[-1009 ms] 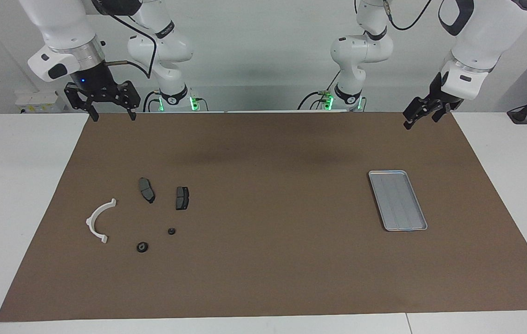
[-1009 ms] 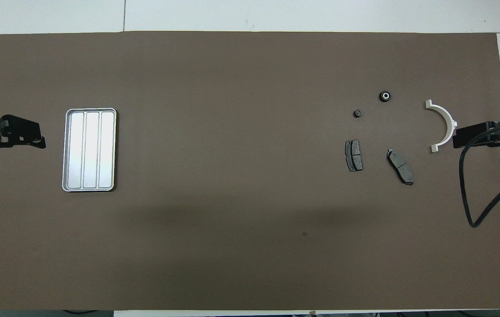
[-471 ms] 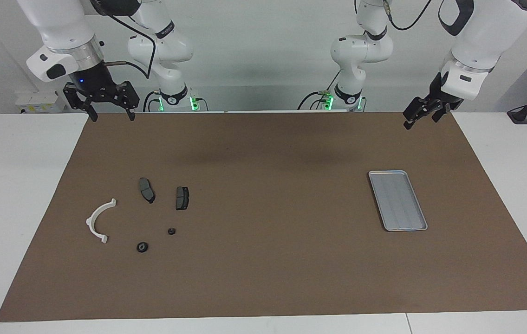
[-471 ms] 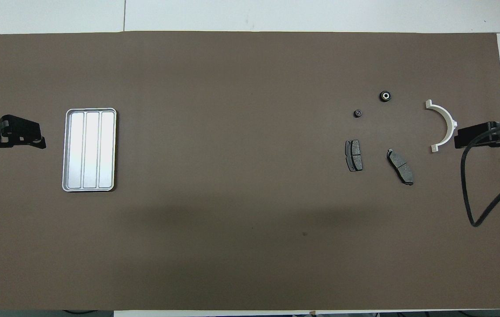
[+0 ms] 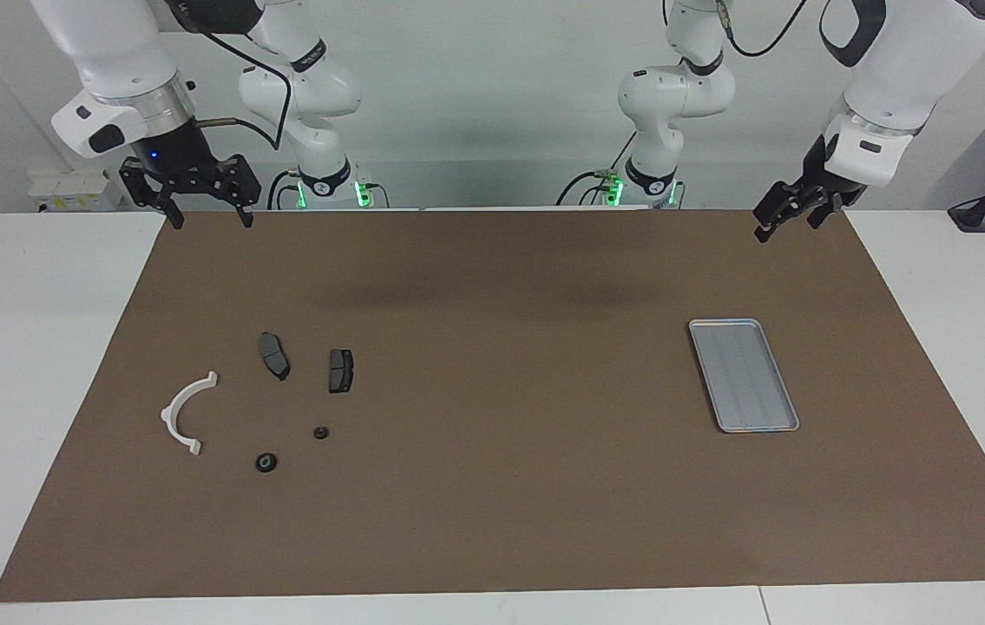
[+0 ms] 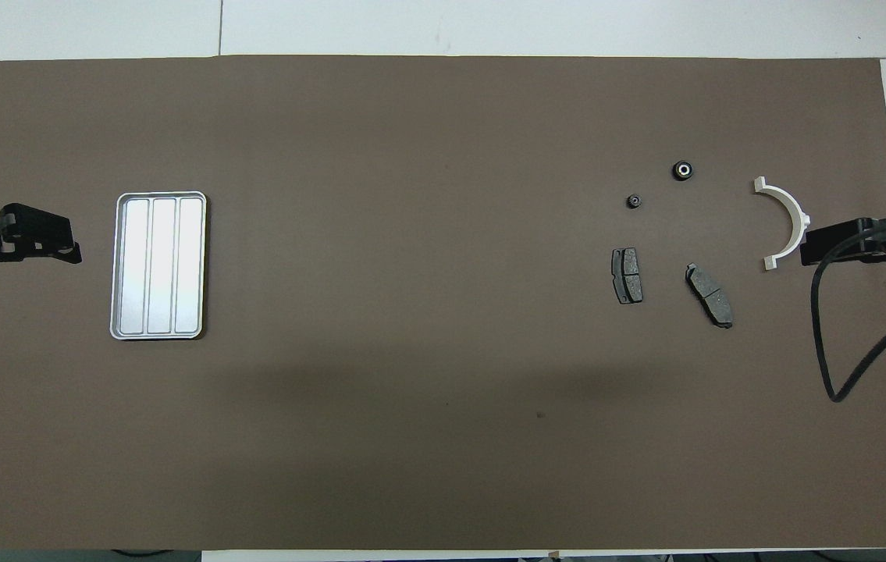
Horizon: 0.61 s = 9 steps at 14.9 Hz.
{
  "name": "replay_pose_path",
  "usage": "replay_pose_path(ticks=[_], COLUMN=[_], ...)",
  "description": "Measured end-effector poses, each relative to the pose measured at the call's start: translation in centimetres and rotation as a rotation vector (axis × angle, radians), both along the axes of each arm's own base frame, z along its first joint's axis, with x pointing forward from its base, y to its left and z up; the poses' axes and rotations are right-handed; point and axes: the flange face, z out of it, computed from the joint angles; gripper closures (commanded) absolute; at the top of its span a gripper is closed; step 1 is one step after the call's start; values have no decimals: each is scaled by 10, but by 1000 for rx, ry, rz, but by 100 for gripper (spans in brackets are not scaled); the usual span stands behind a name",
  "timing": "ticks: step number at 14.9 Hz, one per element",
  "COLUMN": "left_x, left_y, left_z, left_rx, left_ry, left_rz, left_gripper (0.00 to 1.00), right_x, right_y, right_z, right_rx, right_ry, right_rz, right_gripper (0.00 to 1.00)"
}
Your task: Pick bearing gear from pile to tray
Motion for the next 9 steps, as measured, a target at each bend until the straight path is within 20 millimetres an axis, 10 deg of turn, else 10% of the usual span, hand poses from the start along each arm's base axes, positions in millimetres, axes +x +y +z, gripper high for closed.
replay_pose_path(ticks=[4, 9], left_x=[0, 0], left_y=[0, 0], left_z=[0, 0], left_rx=[0, 0], left_ry=[0, 0], left_rz=[0, 0], left_gripper=[0, 0], right_x=[15, 64], right_y=[6, 45], right_z=[-45, -151], right_rx=[0, 0], right_ry=[10, 44], right_rz=[-40, -122], right_gripper=[0, 0])
